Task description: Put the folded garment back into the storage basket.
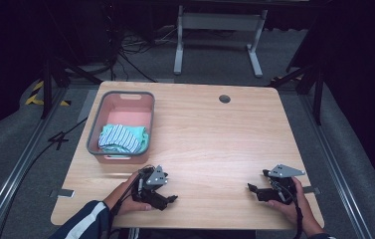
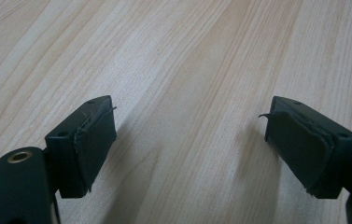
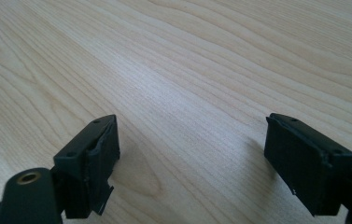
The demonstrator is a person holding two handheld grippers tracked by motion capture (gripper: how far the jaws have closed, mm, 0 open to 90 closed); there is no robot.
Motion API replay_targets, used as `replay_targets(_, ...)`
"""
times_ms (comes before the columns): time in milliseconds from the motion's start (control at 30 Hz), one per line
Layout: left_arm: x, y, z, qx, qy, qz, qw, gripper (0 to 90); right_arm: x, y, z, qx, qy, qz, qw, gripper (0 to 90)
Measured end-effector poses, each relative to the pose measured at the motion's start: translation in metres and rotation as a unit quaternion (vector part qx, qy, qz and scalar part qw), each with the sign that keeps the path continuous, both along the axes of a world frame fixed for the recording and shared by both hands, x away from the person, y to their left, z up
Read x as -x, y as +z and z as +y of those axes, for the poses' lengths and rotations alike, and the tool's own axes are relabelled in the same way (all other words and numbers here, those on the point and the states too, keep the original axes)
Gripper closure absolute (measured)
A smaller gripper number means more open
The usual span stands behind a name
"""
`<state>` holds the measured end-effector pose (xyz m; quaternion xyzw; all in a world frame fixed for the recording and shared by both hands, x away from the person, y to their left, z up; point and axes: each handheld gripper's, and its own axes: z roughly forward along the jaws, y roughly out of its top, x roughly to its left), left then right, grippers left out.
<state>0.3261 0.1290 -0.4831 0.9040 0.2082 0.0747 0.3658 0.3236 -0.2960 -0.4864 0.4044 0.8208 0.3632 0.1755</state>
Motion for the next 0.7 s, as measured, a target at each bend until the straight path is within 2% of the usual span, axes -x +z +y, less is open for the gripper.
replay_targets(700,-0.0013,0.0003,-0.0007,-0.007,-0.004,0.000,1.0000,14.7,-0.0005,-0.0001,-0.0003,0.000,0.002,0.000,1.0000,18.4)
